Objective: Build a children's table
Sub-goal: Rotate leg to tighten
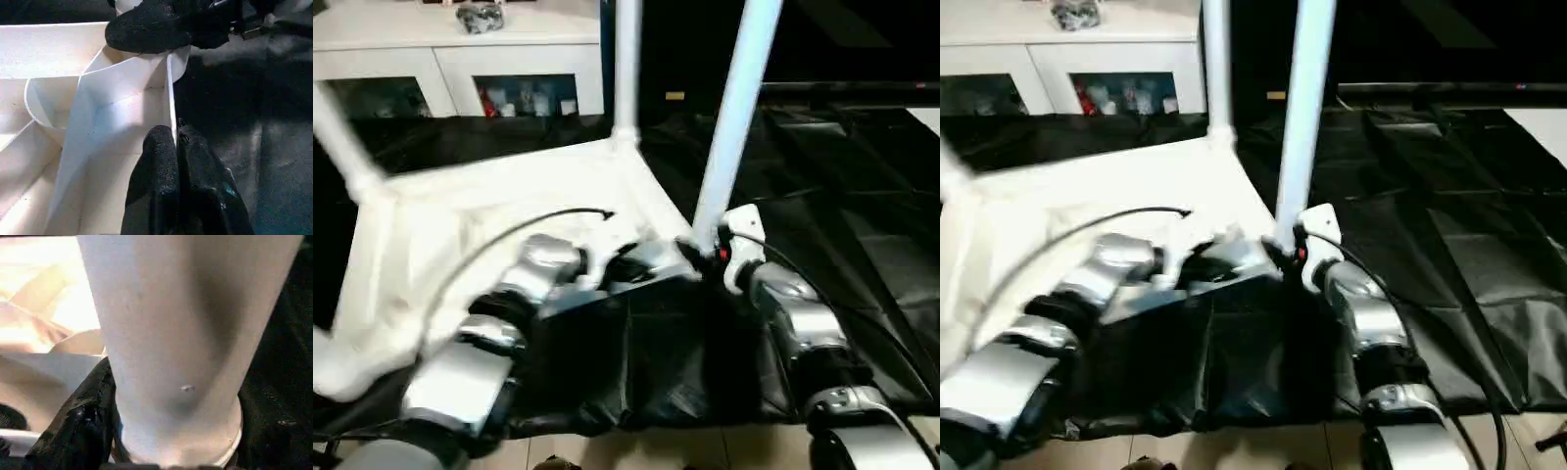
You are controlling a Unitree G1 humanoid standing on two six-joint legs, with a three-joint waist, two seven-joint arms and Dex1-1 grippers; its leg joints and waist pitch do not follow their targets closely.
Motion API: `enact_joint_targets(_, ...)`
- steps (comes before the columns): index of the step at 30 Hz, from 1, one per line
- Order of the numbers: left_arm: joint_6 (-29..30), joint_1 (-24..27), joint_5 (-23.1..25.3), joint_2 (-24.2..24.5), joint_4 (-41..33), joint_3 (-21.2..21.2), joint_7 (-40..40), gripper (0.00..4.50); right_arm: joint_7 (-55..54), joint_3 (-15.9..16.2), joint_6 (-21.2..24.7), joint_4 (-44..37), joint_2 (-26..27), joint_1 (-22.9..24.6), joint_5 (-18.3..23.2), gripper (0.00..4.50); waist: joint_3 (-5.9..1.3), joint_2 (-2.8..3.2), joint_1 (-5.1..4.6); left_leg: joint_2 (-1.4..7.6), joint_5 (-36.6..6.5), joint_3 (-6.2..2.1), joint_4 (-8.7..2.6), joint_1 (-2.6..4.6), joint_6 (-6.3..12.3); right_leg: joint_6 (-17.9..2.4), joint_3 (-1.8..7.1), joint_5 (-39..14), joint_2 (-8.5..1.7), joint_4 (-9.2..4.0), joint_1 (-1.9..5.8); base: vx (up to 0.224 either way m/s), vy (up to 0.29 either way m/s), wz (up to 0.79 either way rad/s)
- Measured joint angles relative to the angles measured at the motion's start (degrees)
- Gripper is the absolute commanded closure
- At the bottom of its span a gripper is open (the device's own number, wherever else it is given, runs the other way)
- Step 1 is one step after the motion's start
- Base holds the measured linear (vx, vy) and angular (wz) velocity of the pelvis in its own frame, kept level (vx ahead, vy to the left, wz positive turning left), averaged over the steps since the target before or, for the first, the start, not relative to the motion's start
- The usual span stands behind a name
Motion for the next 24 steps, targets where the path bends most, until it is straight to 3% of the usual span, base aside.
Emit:
enact_joint_targets(5,-1.9,0.0,0.7,-0.4,0.0,-0.6,-0.2,4.5,-0.2,-0.3,-0.7,0.6,0.1,-0.3,-0.5,0.86,0.0,0.06,0.6,0.01,0.0,0.02,-0.03,-0.05,0.0,-0.3,0.0,0.2,0.0,0.01,-0.01,0.0,0.0,0.0)
enact_joint_targets(8,-2.2,0.0,0.7,-0.2,0.0,-0.6,-1.3,4.5,5.0,-0.1,-0.7,0.5,-1.3,-0.2,-0.1,0.44,0.01,0.07,0.65,0.02,0.0,0.02,-0.03,-0.08,0.0,-0.3,0.0,0.2,0.0,0.01,-0.02,0.0,0.0,0.0)
enact_joint_targets(21,-6.8,0.6,-0.4,5.3,-0.5,-1.7,-16.3,4.5,35.8,7.9,-1.9,-5.8,-12.8,3.1,2.3,0.44,0.12,0.31,1.57,0.05,0.0,0.02,0.01,-0.22,0.01,-0.3,-0.02,0.2,0.01,0.03,-0.06,0.0,0.0,0.0)
enact_joint_targets(24,-7.3,0.6,-0.4,6.0,-0.5,-2.2,-18.4,4.5,39.5,9.1,-1.0,-6.9,-14.2,3.2,2.4,0.79,0.12,0.31,1.9,0.06,0.0,0.02,0.0,-0.21,0.01,-0.3,-0.03,0.2,0.01,0.05,-0.06,0.0,0.0,0.0)
